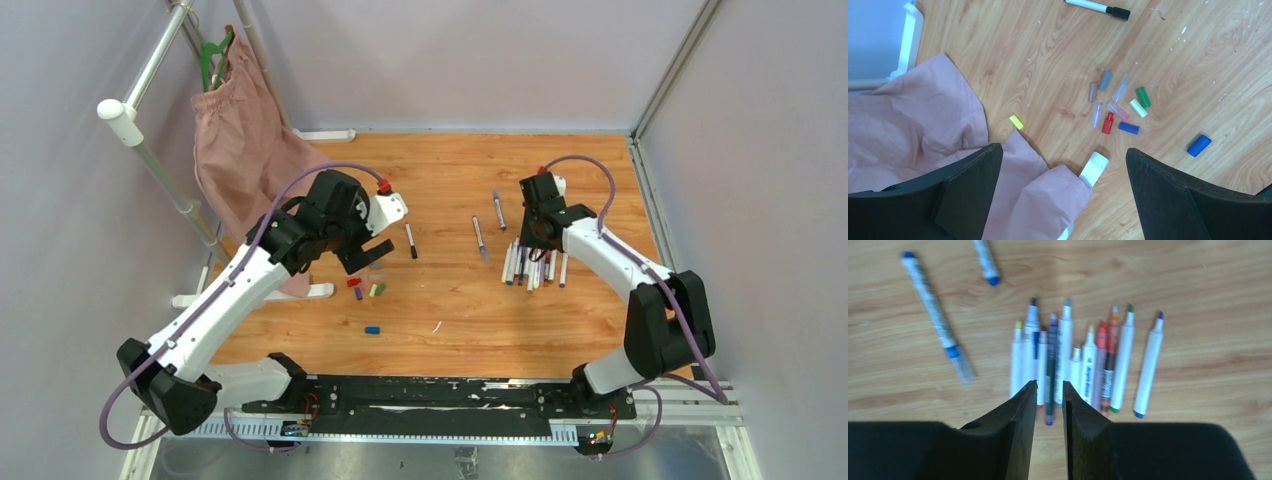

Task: Open the pen caps
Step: Place the pen at the center of the board.

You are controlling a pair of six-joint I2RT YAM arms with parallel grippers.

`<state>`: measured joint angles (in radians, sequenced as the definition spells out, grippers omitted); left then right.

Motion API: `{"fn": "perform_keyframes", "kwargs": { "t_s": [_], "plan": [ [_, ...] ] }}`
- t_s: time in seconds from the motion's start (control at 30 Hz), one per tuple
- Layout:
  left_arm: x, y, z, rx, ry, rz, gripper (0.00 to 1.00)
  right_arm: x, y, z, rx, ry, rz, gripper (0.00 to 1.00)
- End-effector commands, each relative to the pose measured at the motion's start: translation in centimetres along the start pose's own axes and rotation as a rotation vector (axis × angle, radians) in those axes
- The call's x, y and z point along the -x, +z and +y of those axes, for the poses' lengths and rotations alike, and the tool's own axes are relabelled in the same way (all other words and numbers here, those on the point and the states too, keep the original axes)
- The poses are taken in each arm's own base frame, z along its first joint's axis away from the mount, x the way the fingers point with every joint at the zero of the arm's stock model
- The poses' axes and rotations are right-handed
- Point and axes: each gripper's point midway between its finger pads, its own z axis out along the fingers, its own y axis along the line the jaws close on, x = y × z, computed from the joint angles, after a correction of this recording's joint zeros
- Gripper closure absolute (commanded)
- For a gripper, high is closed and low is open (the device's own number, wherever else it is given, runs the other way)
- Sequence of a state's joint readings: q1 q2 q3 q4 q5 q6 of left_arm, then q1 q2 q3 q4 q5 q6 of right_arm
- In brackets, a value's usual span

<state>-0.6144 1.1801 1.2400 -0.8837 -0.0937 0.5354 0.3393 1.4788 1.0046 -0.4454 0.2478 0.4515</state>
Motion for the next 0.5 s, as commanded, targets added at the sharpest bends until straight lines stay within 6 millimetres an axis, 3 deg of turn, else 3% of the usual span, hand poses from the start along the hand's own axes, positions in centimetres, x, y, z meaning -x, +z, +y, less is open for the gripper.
{"fn": "perform_keyframes", "kwargs": {
  "t_s": [0.0, 0.1, 0.2, 0.33, 0.47],
  "plan": [
    [0.6, -2.4, 1.2, 0.024, -0.088, -0.067, 0.0, 3.1, -3.0, 4.2, 0.113, -0.067, -0.088, 0.68],
    [0.3, -3.1, 1.7, 0.039, -0.105, -0.086, 0.0, 4.1, -4.0, 9.5, 0.242, -0.162, -0.107, 0.62],
    [-0.4, -3.3, 2.2, 0.066, -0.114, -0.07, 0.0, 3.8, -4.0, 14.9, 0.356, -0.282, -0.069, 0.61],
    [-1.0, -3.5, 2.1, 0.066, -0.136, -0.075, 0.0, 2.4, -2.4, 20.8, 0.437, -0.39, 0.006, 0.5],
    [-1.3, -3.8, 1.8, 0.059, -0.17, -0.084, 0.0, 0.6, 0.5, 24.7, 0.426, -0.459, 0.081, 0.45]
  ]
}}
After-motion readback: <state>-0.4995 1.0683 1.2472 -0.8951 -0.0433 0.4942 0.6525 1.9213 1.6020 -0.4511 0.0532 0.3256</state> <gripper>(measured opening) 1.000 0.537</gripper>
